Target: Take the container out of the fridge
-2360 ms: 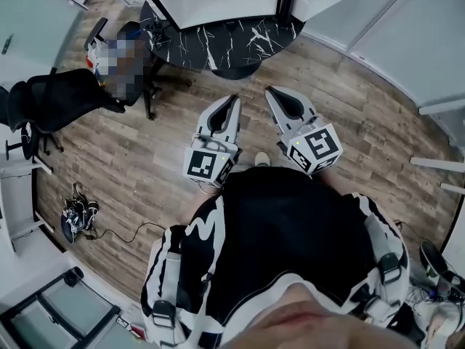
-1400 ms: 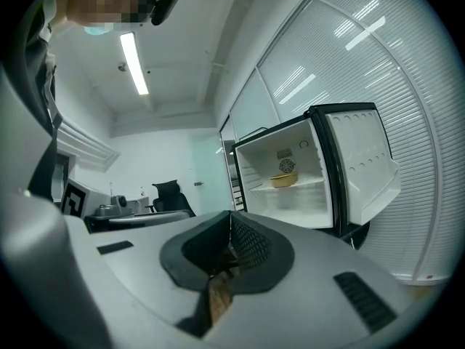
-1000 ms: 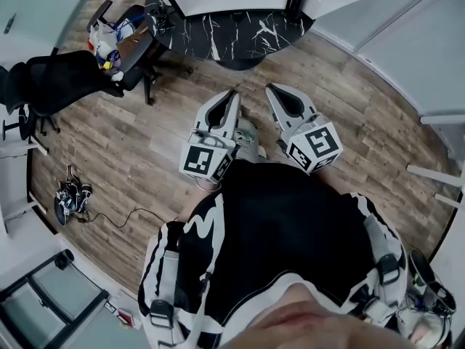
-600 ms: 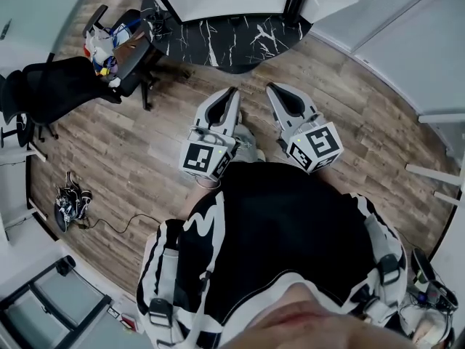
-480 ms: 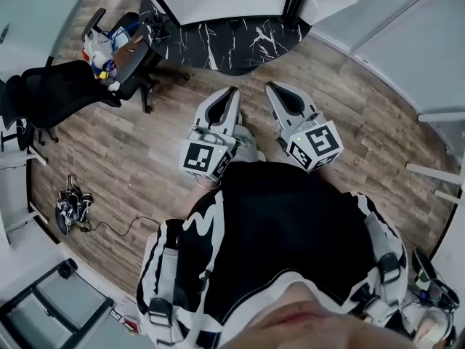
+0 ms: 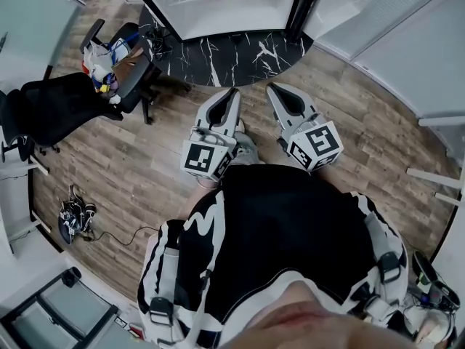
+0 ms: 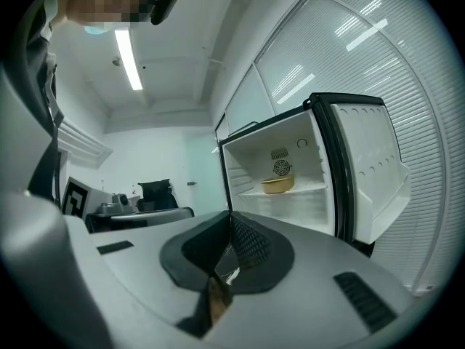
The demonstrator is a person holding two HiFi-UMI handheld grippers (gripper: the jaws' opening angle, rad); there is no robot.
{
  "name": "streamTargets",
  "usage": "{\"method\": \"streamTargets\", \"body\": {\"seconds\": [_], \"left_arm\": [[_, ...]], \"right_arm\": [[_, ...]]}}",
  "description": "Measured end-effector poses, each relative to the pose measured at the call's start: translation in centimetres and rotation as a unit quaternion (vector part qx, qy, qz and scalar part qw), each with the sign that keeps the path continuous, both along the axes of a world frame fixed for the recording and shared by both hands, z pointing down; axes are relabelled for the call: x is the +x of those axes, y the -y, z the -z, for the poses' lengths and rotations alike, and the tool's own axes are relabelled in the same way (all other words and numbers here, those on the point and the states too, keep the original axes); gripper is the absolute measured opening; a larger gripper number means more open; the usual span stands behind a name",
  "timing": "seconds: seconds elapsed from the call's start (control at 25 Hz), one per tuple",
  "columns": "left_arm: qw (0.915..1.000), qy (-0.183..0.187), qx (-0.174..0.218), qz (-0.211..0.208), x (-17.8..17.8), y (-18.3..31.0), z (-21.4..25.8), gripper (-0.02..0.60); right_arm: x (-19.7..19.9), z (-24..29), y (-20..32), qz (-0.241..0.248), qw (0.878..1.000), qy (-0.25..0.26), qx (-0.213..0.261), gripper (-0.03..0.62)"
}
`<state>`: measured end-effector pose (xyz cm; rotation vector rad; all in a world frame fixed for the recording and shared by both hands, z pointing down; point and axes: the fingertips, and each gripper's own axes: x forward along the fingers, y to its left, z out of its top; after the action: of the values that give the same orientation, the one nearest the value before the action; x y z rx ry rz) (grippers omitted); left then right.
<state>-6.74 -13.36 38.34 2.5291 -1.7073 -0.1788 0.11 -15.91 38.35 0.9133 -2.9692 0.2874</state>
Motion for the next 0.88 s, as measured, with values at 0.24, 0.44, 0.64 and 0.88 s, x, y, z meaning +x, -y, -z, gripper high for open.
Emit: {"method": "streamTargets", "body": {"seconds": [0.24, 0.44, 0.64, 0.88], "left_arm": [[1.0000, -0.005, -0.005, 0.004, -1.3, 2.8, 0.3, 0.023], [1.0000, -0.006, 0.000, -0.006, -1.9, 5.0, 0.7, 0.023], [0.9999, -0.005, 0.006, -0.015, -2.8, 7.5, 1.3, 0.023], [0.9996, -0.004, 0.007, -0.029, -4.0, 10.2, 1.6, 0.023]], "right_arm": [[-1.0, 0.2, 2.6, -0.006, 1.000, -0.002, -0.001, 0.012], [-1.6, 0.5, 4.9, -0.011, 1.000, -0.007, 0.002, 0.012], [-2.3, 0.9, 7.2, -0.020, 1.000, -0.007, 0.001, 0.012], [-3.7, 1.4, 9.8, -0.030, 1.000, -0.005, 0.004, 0.012]]}}
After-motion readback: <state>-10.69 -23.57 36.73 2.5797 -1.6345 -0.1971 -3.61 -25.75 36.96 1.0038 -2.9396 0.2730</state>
